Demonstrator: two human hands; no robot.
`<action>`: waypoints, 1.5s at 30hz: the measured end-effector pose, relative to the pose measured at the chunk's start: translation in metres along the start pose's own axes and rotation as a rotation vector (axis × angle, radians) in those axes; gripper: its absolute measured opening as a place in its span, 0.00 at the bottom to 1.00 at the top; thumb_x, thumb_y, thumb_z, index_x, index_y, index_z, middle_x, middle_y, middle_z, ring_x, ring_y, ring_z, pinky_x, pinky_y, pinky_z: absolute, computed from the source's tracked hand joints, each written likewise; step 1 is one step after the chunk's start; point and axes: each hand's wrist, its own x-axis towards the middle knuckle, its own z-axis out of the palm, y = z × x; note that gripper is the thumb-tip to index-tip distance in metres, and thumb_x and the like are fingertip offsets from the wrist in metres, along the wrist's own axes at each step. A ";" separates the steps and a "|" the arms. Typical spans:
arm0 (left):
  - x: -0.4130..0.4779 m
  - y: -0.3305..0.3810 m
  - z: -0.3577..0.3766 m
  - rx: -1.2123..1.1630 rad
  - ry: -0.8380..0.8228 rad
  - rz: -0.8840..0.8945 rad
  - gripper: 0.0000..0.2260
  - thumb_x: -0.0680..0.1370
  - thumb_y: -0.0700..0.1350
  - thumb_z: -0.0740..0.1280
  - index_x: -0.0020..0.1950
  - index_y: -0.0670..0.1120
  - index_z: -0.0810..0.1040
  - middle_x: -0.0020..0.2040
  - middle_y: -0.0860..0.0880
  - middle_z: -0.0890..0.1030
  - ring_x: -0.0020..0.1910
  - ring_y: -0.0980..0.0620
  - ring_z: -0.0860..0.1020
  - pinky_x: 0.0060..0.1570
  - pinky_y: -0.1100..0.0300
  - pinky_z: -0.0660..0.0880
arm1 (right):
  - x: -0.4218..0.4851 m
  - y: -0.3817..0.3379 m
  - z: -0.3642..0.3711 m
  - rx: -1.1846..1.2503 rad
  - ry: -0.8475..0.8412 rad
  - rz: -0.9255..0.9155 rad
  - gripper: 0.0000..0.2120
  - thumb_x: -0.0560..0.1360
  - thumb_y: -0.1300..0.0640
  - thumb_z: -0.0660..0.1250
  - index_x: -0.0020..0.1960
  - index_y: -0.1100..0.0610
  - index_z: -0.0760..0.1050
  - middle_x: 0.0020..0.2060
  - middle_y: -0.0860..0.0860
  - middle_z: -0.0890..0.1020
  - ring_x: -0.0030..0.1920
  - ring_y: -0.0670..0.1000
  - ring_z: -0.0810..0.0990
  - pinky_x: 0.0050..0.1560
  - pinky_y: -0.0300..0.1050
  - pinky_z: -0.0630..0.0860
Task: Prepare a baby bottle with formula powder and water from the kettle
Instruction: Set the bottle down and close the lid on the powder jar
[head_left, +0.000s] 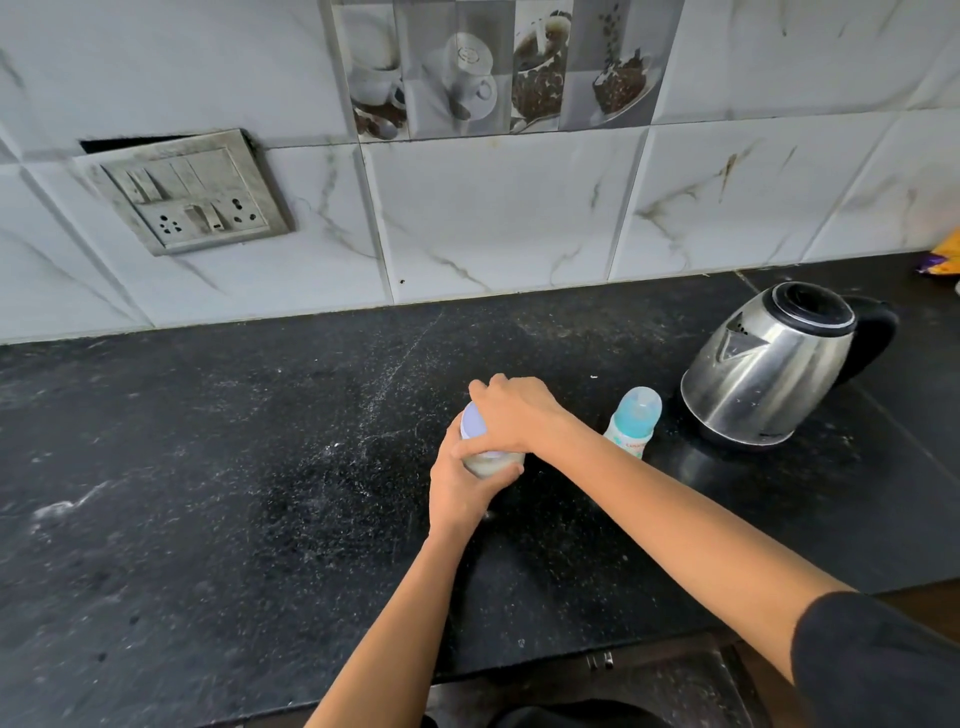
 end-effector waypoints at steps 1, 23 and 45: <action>0.000 0.001 0.001 -0.004 0.010 -0.001 0.36 0.60 0.54 0.79 0.61 0.74 0.65 0.51 0.67 0.79 0.49 0.66 0.78 0.39 0.72 0.75 | 0.001 -0.001 -0.002 -0.010 -0.022 -0.007 0.37 0.67 0.27 0.61 0.57 0.59 0.68 0.43 0.54 0.71 0.36 0.56 0.72 0.29 0.44 0.59; -0.002 0.012 -0.008 0.015 0.031 -0.084 0.36 0.56 0.52 0.78 0.59 0.67 0.66 0.52 0.64 0.76 0.47 0.73 0.74 0.36 0.78 0.69 | -0.008 0.024 -0.027 0.178 -0.262 -0.182 0.38 0.70 0.43 0.72 0.73 0.53 0.59 0.75 0.55 0.57 0.69 0.61 0.65 0.59 0.57 0.71; -0.001 0.008 -0.011 0.013 0.004 -0.091 0.36 0.55 0.53 0.78 0.60 0.68 0.68 0.52 0.64 0.78 0.48 0.68 0.76 0.38 0.73 0.72 | -0.007 0.016 -0.030 0.074 -0.245 0.004 0.35 0.68 0.26 0.57 0.35 0.60 0.73 0.21 0.51 0.76 0.20 0.53 0.78 0.28 0.42 0.70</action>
